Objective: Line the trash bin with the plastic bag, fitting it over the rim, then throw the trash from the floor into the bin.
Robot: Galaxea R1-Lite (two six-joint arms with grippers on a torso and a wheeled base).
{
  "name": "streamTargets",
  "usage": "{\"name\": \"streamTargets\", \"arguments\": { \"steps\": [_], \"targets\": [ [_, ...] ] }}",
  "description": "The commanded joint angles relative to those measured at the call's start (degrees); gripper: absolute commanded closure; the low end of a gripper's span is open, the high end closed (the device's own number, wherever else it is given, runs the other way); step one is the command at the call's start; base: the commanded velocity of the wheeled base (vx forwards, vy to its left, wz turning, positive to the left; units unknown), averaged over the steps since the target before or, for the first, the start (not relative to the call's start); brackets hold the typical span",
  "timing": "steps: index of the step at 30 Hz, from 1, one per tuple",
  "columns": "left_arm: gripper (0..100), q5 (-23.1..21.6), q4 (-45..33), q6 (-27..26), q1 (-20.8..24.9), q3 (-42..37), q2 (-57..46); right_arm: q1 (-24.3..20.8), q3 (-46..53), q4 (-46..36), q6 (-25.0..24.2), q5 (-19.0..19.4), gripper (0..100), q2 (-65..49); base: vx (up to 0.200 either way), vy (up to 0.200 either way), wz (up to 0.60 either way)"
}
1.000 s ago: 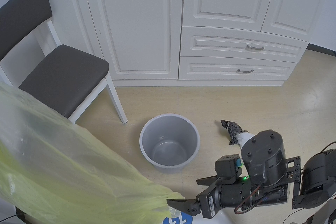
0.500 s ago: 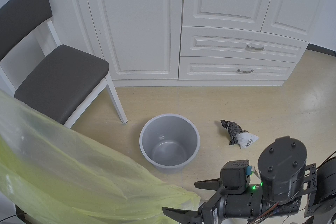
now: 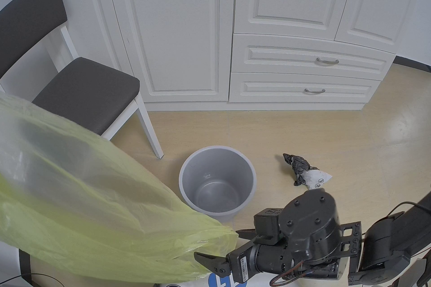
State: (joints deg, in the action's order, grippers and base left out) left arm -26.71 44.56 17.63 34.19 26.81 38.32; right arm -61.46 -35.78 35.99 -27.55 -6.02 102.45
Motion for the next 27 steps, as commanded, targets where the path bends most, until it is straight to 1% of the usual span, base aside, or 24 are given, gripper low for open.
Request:
{"name": "streamTargets", "arguments": {
  "steps": [1, 4, 7, 14, 17, 20, 21, 23, 27],
  "targets": [
    [100, 0.0, 1.1, 0.1, 0.0, -0.2, 0.3, 0.9, -0.3, 0.4, 0.0, 0.1, 0, 4.4, 0.0, 0.0, 0.0],
    [100, 0.1, 1.1, 0.1, 0.0, -0.2, 0.3, 1.1, -0.2, 1.8, 0.0, -0.1, 0, 5.7, 0.0, 0.0, 0.0],
    [100, 0.0, 1.1, 0.1, 0.0, -0.1, 0.3, 1.6, 0.4, 6.7, 0.0, -0.5, 0, 8.1, 0.0, 0.0, 0.0],
    [100, 0.0, 1.1, 0.1, 0.1, -0.3, 0.4, 1.6, 1.2, 9.9, -0.1, -0.4, 0, 5.6, 0.0, 0.0, 0.0],
    [100, 0.0, 1.1, 0.2, 0.1, -0.2, 0.4, 1.2, 1.1, 12.8, -2.9, -0.3, 0, 5.4, 0.0, 0.0, 0.0],
    [100, 0.0, 1.1, 0.2, 0.1, -0.2, 0.4, 1.1, 1.1, 13.9, -3.5, -0.4, 0, 5.8, 0.0, 0.0, 0.0],
    [100, 0.0, 1.1, 0.2, 0.1, -0.2, 0.4, 0.9, 1.2, 17.5, -4.2, -0.4, 0, 7.1, 0.0, 0.0, 0.0],
    [100, 0.0, 1.1, 0.2, 0.1, -0.2, 0.4, 0.8, 1.3, 21.0, -4.7, -0.5, 0, 8.8, 0.0, 0.0, 0.0],
    [100, 0.0, 1.1, 0.5, 0.2, -0.2, 0.4, 0.8, 2.5, 24.9, -4.9, -0.5, 0, 10.8, 0.0, 0.0, 0.0]
  ]
}}
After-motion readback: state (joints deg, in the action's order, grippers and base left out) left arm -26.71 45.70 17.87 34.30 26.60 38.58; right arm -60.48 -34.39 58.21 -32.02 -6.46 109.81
